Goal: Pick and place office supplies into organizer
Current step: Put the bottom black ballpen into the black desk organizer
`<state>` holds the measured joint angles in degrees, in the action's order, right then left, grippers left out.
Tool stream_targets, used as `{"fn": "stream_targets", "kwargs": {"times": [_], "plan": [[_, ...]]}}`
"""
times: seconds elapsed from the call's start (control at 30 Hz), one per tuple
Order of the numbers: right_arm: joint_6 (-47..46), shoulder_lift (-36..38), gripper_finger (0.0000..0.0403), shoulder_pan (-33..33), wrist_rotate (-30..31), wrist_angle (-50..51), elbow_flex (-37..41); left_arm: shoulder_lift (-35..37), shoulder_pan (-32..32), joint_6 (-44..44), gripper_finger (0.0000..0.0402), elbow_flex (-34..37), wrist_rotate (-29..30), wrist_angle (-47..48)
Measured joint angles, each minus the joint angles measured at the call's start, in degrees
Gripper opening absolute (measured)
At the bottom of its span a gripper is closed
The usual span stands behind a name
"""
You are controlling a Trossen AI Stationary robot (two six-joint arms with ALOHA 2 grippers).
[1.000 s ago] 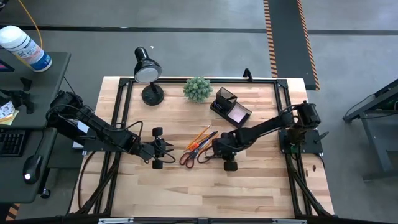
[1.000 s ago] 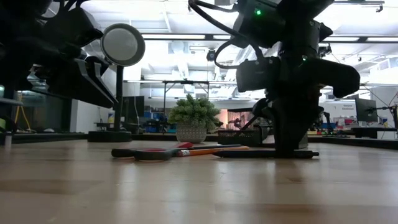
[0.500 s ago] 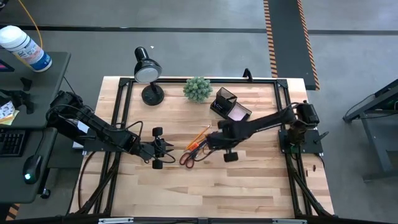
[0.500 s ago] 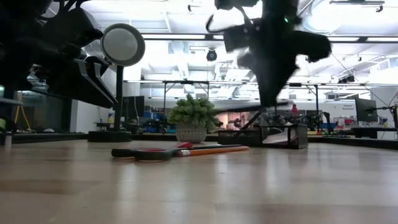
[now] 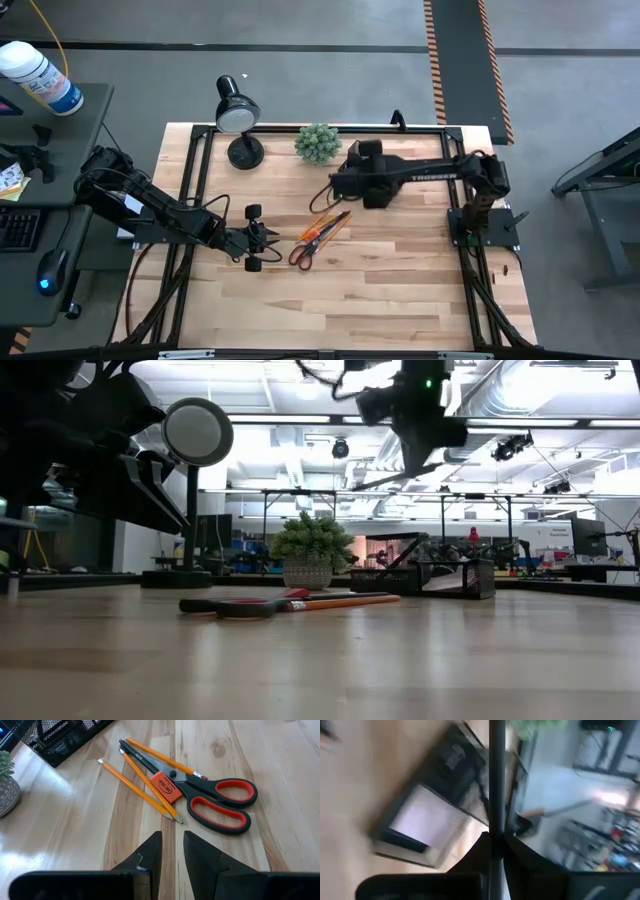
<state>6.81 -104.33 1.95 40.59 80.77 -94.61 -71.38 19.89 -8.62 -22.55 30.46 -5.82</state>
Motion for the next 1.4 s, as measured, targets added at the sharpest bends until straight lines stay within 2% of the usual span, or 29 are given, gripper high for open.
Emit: {"fn": "stream_targets", "kwargs": {"times": [0.23, 0.3, 0.57, 0.83, 0.97, 1.4], "plan": [[5.38, 0.0, 0.0021, 5.84, 15.05, 1.45, 2.36, -0.02, -0.01, 0.01, 0.0067, 0.0, 0.0, 0.5], [6.73, 0.04, 0.0022, 7.43, 17.05, 1.44, 3.24, -0.02, -0.01, 0.37, 0.0067, 0.0, 0.0, 0.58], [9.73, 0.04, 0.0022, 12.48, 17.8, 1.34, 10.68, 0.0, 0.0, 0.76, 0.0067, 0.0, 0.0, 0.98], [12.33, 0.04, 0.0023, 13.08, 17.52, -1.2, 17.33, -0.01, -0.01, 0.85, 0.0067, 0.0, 0.21, 1.32], [12.73, 0.04, 0.0025, 12.64, 17.75, -3.1, 18.26, -0.02, 0.01, 0.85, 0.0067, 0.0, 0.63, 1.33], [13.65, 0.04, 0.0024, 12.14, 24.68, -4.64, 18.26, -0.01, -0.01, 1.25, 0.0067, 0.0, 1.05, 1.36]]}}
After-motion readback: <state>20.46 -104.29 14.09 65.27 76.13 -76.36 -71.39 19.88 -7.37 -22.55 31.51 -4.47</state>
